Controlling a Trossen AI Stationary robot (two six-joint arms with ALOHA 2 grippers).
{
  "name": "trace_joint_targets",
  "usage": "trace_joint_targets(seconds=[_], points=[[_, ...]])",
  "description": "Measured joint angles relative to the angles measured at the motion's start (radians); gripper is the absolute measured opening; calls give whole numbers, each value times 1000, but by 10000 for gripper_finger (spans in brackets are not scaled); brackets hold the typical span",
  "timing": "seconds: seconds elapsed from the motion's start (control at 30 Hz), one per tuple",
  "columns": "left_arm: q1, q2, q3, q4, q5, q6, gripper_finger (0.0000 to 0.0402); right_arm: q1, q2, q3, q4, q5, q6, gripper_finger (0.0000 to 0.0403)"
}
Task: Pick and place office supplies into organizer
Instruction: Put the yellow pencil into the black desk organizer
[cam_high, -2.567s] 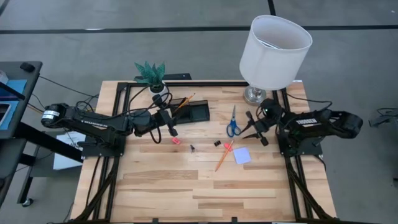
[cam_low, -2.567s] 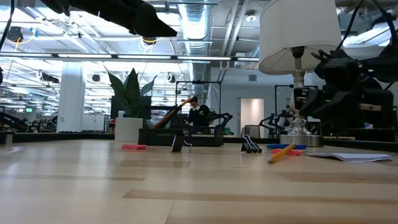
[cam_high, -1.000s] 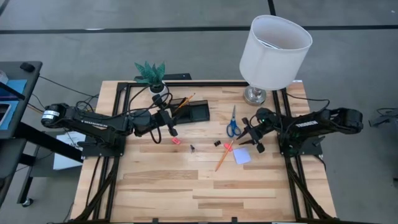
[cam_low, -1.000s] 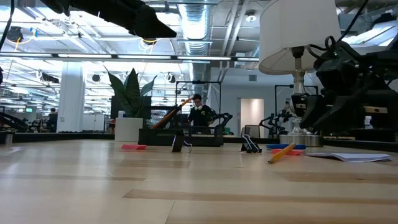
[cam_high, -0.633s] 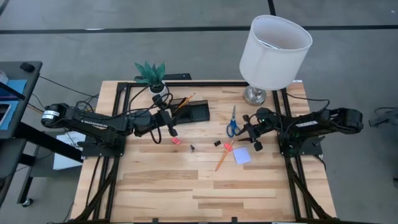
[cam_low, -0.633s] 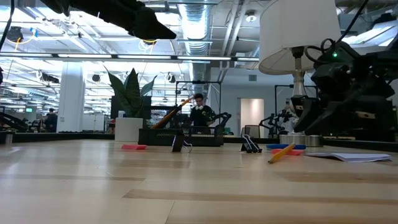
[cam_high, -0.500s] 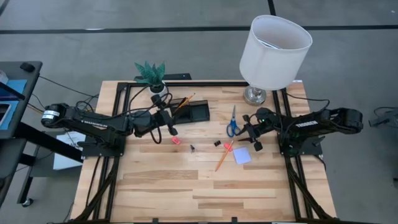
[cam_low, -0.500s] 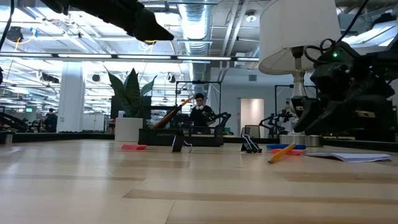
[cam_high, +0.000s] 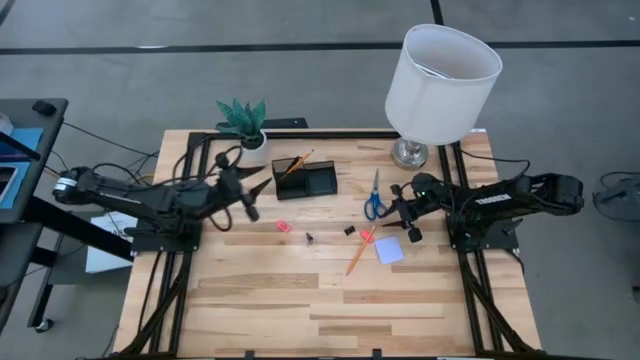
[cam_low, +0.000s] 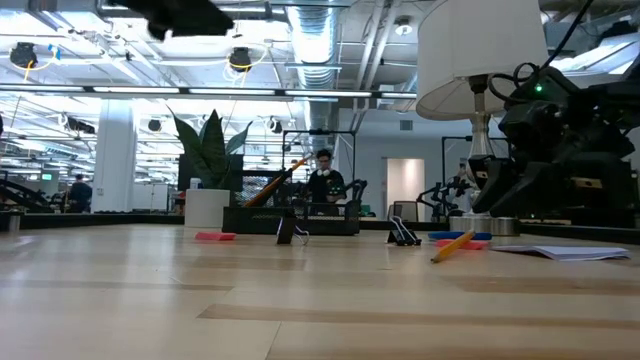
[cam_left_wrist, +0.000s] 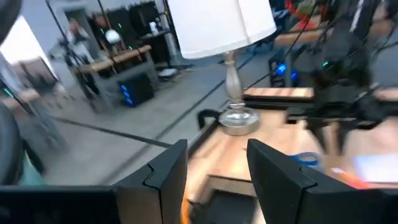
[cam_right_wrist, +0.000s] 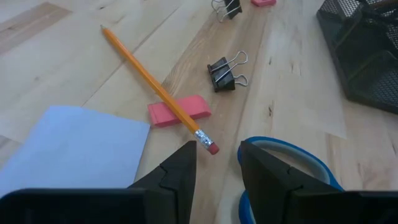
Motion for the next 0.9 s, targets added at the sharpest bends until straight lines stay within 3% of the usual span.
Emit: trace_joint_targets(seconds=[0.2,0.63,0.9], points=[[-64,-212,-113,-160,90,-234,159,0,0,1,1,0,0,118],[-81,-443,-396,-153,70,-398,159,0,0,10,1,0,1,118],[-81,-545,-450,-207,105,-443,159,0,0,10,-11,0,1,118]])
